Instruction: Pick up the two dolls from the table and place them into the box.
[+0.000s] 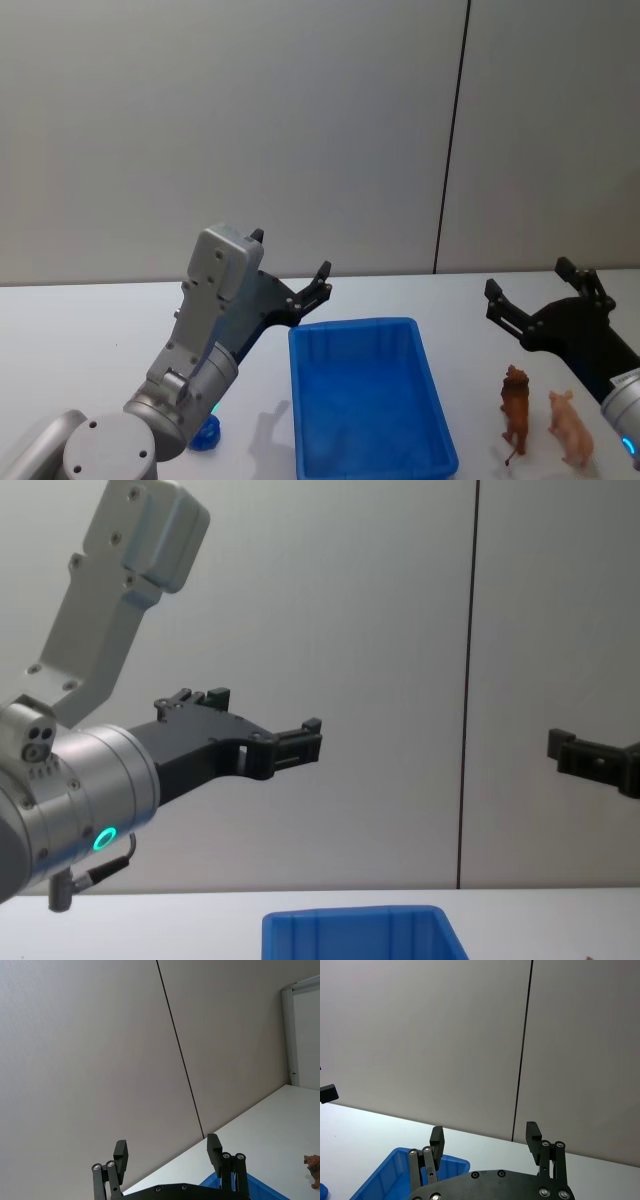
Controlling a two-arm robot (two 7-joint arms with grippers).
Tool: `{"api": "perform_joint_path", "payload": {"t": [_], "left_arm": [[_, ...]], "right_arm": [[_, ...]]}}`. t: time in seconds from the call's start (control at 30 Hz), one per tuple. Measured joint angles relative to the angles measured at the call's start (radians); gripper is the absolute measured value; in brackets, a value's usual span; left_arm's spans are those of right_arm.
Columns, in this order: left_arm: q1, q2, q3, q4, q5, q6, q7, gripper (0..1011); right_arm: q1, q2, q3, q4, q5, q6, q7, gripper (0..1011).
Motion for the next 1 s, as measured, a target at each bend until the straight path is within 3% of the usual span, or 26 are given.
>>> {"api": "perform_joint_path", "payload": {"t": [1.0], "left_arm": [[0.0, 0.0, 0.0, 0.0, 0.0, 0.0, 0.0, 1001]], "right_arm": [[0.0, 0.0, 0.0, 0.0, 0.0, 0.0, 0.0, 1001]]}}
